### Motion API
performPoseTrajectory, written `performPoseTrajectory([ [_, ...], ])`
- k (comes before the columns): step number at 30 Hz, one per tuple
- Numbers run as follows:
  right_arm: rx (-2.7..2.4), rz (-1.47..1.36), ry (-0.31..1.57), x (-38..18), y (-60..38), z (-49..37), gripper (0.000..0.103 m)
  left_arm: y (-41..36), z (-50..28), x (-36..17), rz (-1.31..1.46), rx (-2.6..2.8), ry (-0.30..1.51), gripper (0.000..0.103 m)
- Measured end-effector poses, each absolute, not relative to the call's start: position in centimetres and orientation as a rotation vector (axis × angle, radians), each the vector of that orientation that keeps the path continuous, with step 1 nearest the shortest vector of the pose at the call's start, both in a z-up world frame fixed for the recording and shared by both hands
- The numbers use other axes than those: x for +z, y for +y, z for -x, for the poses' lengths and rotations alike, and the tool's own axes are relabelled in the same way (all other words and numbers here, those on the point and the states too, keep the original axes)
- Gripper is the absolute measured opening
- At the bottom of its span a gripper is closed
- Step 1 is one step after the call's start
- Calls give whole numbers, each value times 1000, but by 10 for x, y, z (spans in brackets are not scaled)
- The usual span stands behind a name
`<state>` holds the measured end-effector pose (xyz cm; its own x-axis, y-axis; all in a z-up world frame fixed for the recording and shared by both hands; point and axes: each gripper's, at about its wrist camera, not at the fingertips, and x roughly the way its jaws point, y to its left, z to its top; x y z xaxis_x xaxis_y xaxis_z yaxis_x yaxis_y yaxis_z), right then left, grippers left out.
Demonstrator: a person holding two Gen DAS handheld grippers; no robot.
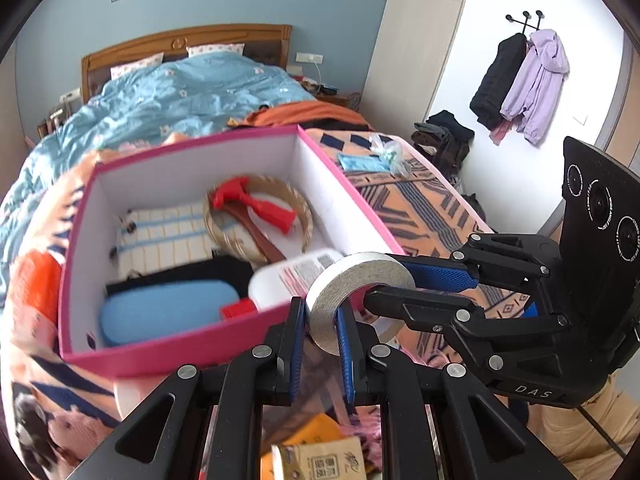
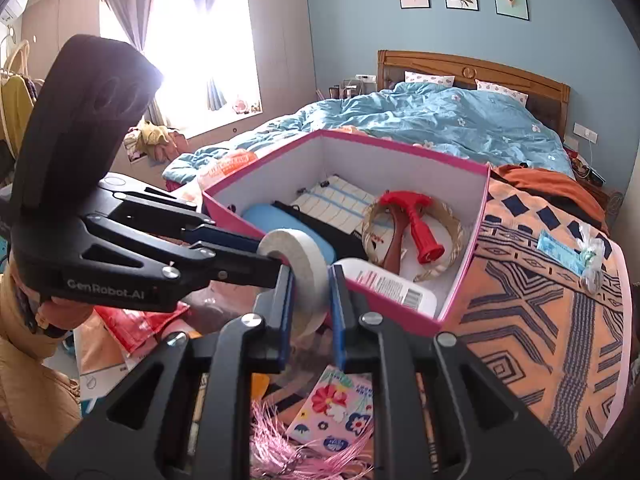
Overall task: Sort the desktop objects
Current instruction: 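Lift the tape roll with the right gripper over the pink box, then lower the tape roll into the pink box and open the right gripper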
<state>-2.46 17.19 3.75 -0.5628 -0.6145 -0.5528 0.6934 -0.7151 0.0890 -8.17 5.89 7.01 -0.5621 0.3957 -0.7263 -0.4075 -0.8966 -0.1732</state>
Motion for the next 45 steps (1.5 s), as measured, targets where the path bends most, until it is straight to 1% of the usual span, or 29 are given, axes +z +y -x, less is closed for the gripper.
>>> performPoseTrajectory([
  [6, -2258, -708, 156, 47, 174, 39, 19, 60, 98, 77, 1112, 2453, 36, 15],
  [19, -2247, -721, 137, 51, 174, 82, 19, 60, 141, 77, 1146, 2465, 9, 15],
  [36, -2234, -834, 144, 44, 169, 149, 19, 65, 206, 64, 1251, 2469, -1, 15],
  [43, -2240, -885, 162, 37, 167, 170, 19, 68, 230, 50, 1310, 2432, -41, 15],
  [45, -2240, -893, 168, 36, 165, 174, 19, 71, 236, 47, 1321, 2424, -45, 13],
])
